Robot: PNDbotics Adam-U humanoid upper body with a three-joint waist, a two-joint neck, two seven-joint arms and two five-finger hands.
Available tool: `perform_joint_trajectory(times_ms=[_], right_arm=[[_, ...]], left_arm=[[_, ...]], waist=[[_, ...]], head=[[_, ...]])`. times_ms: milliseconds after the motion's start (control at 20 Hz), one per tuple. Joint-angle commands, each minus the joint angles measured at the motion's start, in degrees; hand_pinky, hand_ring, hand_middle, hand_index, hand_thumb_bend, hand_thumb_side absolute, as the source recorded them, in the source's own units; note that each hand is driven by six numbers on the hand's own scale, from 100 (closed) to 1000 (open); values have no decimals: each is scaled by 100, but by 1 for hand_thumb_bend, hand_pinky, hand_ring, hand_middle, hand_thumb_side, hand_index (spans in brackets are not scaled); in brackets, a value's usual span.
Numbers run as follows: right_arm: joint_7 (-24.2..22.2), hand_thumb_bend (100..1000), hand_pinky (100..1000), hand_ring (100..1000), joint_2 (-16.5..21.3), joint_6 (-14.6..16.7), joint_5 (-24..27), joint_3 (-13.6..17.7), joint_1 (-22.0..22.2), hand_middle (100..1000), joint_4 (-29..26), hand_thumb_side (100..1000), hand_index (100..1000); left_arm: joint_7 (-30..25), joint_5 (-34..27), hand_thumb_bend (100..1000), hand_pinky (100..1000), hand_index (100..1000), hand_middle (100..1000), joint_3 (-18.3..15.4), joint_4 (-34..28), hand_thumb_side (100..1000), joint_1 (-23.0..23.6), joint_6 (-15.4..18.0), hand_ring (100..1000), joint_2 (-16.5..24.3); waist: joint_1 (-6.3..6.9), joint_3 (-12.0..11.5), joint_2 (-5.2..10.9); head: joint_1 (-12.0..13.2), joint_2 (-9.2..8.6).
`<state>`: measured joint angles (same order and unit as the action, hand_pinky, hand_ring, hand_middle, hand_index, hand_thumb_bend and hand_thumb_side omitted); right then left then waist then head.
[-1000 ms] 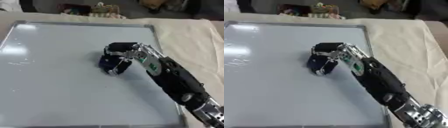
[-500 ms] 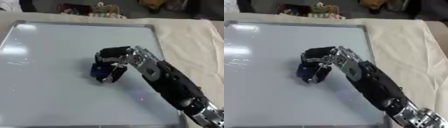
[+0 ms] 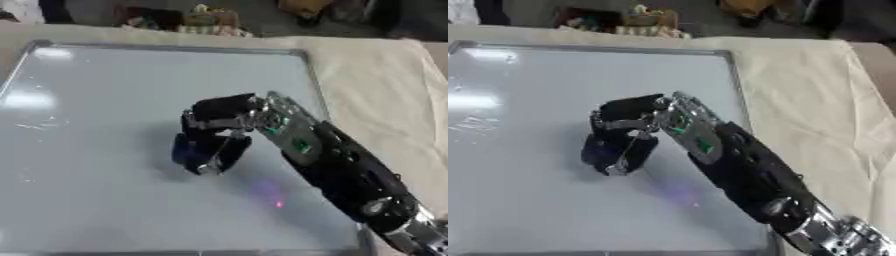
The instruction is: Wipe the whiteboard clean with a brush.
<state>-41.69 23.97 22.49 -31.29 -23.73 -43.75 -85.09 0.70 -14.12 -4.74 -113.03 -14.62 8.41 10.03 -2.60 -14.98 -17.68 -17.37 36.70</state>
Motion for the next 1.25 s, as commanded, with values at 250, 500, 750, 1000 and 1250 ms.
perform_joint_trajectory(times_ms=[250,500,750,1000,1250], right_arm=[[-133,257,365,403,60,79,-77,-110,-46,188,-66,415,175],[-226,323,375,417,11,169,-140,-190,-29,199,4,453,186],[-406,375,383,426,-31,227,-184,-222,1,209,75,483,197],[-493,402,404,441,-37,205,-156,-180,-2,225,95,543,199],[-242,483,398,430,36,194,-95,-32,-79,218,-96,603,169]], left_arm=[[-8,25,100,404,520,437,-4,-61,932,-41,-7,472,63],[-10,25,100,404,520,437,-3,-62,932,-42,-8,472,64],[-13,31,100,403,519,437,-3,-61,933,-39,-6,472,62],[-13,33,100,403,519,437,-3,-59,933,-37,-5,472,63],[-13,34,100,403,519,438,-6,-56,933,-29,-8,472,64]], waist=[[19,-22,94],[17,-20,91],[14,-32,84],[15,-27,87],[14,-21,103]], head=[[-24,-11],[-30,-15],[-31,-12],[-29,-14],[-16,-22]])
